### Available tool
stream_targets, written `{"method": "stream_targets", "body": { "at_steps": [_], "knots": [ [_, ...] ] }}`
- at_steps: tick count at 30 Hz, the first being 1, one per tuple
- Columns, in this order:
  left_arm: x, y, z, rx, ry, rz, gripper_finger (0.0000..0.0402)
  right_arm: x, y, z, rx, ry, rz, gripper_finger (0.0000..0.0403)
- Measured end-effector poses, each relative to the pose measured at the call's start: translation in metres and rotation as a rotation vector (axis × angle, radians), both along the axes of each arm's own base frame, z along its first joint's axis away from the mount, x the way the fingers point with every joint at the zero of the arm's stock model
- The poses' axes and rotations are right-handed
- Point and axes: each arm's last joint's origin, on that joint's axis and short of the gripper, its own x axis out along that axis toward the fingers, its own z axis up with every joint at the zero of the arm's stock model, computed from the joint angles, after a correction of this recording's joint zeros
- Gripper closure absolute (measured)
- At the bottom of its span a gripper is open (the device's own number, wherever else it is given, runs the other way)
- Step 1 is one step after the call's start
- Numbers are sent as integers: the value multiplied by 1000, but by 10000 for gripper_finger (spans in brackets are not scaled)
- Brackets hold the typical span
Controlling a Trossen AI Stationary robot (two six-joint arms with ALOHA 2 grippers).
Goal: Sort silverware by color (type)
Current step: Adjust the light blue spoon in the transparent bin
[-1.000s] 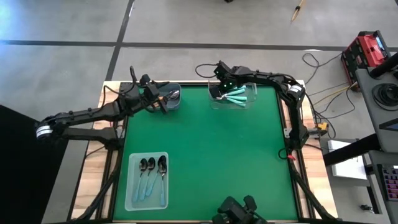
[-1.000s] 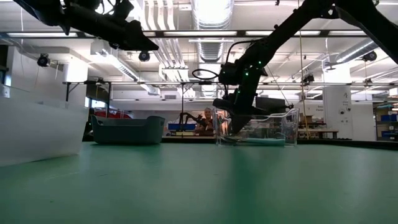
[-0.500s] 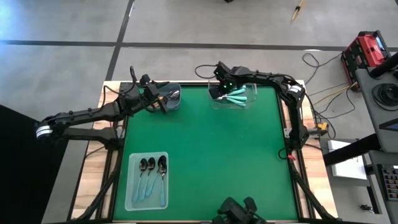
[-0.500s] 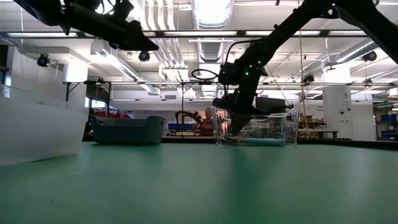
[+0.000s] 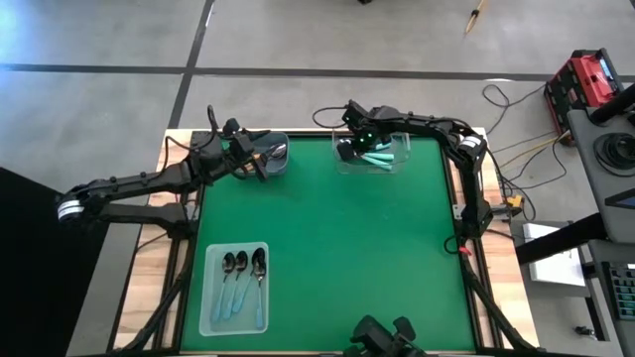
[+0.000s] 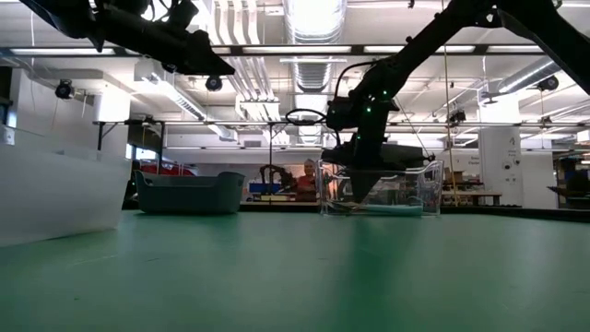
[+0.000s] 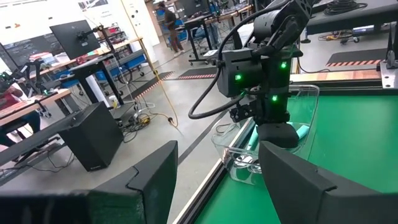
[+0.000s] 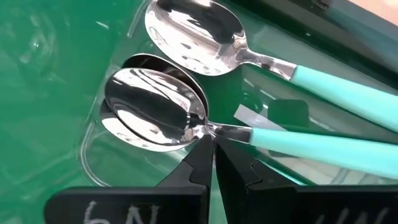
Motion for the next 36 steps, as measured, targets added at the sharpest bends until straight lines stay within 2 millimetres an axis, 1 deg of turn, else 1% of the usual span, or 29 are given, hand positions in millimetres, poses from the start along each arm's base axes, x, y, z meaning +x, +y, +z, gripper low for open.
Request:
{"method": "stream_targets", "body": {
  "at_steps": [19, 29, 36],
  "knots": [
    [0, 0, 1, 4, -8, 0, 194, -2, 1, -7, -24, 20, 20, 394],
    [0, 0, 1, 3, -8, 0, 194, -1, 3, -8, 43, -27, 42, 394],
    [0, 0, 1, 3, -8, 0, 194, -4, 7, -3, 106, 8, 48, 394]
  ]
}}
